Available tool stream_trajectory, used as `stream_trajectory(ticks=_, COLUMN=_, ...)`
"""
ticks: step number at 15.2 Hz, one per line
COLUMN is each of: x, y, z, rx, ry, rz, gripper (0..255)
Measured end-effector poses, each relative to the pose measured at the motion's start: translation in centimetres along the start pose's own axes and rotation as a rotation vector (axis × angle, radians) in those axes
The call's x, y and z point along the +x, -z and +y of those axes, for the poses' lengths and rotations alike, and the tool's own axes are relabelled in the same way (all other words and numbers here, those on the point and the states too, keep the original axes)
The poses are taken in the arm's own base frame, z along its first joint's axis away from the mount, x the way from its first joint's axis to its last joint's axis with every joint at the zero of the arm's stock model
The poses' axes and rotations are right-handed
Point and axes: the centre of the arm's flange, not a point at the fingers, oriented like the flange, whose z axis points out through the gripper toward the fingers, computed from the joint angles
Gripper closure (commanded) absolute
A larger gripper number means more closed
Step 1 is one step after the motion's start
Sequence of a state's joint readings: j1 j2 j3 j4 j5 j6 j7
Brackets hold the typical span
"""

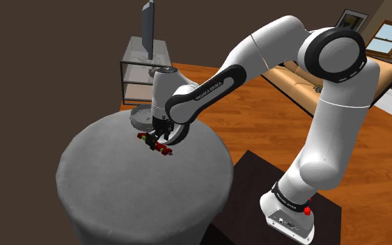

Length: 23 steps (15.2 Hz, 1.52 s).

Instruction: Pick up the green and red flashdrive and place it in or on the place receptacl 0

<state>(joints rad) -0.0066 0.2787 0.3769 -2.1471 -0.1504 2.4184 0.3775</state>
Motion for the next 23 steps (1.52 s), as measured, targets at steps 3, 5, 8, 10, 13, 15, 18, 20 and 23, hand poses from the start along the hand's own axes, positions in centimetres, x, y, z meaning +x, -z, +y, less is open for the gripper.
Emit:
stream_trajectory(ticks=3, x=0.0, y=0.1, z=0.0, rx=0.0, ry=0.0, rz=0.0, gripper=255)
stream_trajectory(ticks=5, x=-0.1, y=0.5, z=0.0, rx=-0.001, ry=-0.002, rz=-0.003, gripper=255)
stream_trajectory(ticks=8, x=-0.2, y=1.6, z=0.0, rx=-0.002, ry=-0.003, rz=-0.011, gripper=255)
stream_trajectory(ticks=10, x=-0.3, y=2.5, z=-0.1, rx=-0.002, ry=-0.003, rz=-0.014, gripper=255)
stream_trajectory(ticks=13, x=-0.2, y=4.0, z=-0.2, rx=-0.002, ry=-0.002, rz=-0.017, gripper=255)
stream_trajectory(ticks=15, x=-0.4, y=5.0, z=-0.2, rx=-0.002, ry=-0.002, rz=-0.018, gripper=255)
stream_trajectory(ticks=18, x=-0.4, y=6.5, z=-0.1, rx=-0.002, ry=-0.002, rz=-0.019, gripper=255)
stream_trajectory(ticks=20, x=-0.4, y=7.5, z=-0.2, rx=-0.002, ry=-0.001, rz=-0.019, gripper=255)
stream_trajectory(ticks=23, x=-0.3, y=9.1, z=-0.3, rx=-0.002, ry=-0.001, rz=-0.02, gripper=255)
